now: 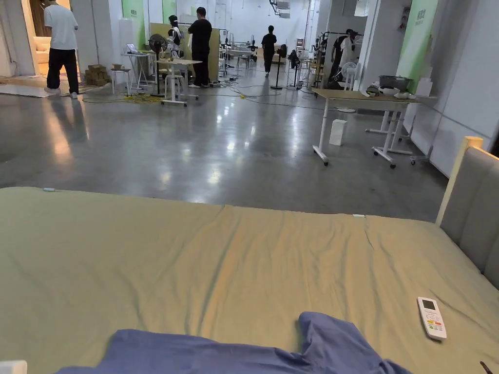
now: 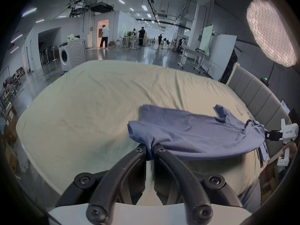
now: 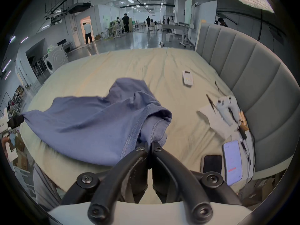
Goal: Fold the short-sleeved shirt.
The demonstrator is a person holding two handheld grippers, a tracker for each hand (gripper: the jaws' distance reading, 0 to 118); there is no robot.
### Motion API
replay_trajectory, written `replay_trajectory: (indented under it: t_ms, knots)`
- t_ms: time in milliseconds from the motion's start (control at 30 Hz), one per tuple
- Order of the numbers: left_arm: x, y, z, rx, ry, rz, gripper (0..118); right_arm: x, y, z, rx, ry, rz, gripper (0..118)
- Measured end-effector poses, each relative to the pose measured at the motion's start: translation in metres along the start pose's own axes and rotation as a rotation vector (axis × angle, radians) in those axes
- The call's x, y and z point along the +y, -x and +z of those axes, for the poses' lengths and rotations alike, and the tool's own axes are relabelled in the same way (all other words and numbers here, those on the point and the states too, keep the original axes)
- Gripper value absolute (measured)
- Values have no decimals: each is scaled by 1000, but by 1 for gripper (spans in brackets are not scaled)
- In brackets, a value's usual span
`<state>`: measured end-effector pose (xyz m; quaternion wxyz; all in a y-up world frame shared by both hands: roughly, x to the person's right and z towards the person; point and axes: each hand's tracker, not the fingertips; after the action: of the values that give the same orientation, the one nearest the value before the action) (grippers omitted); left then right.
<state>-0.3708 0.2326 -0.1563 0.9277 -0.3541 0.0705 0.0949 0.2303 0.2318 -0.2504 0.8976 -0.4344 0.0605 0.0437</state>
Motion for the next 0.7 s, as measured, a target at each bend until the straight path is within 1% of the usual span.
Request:
replay_trajectory:
  t_ms: [100,200,267,300,333,400,467,533,600,633,667,700]
  knots:
    - [-30,7,1,3,65,-10,9,-40,9,3,-1,53,7,3]
    - [-59,12,-3,10,142,-13,9,-77,18,-3,-26,126,51,3]
    - [-76,16,-8,17,188,-11,9,-100,23,-15,-42,172,64,3]
    - [-85,18,-12,26,215,-18,9,-104,35,-5,-51,188,85,3]
    - [-89,18,-16,33,234,-31,9,-110,39,-9,-66,201,101,3]
    - [-99,20,-27,47,285,-62,9,-123,49,-21,-89,216,163,3]
    - [-106,20,-36,52,296,-66,9,-131,46,-39,-99,204,169,3]
    - [-109,19,-45,57,313,-81,9,-130,52,-43,-110,204,191,4]
    - [-110,16,-50,61,316,-107,9,-128,48,-48,-116,203,203,14]
    - [-110,21,-54,63,316,-115,10,-126,48,-46,-117,202,199,24]
    - [-107,21,-53,64,318,-125,15,-122,47,-43,-121,200,186,48]
    - [-104,21,-51,64,318,-134,27,-116,45,-32,-146,195,166,62]
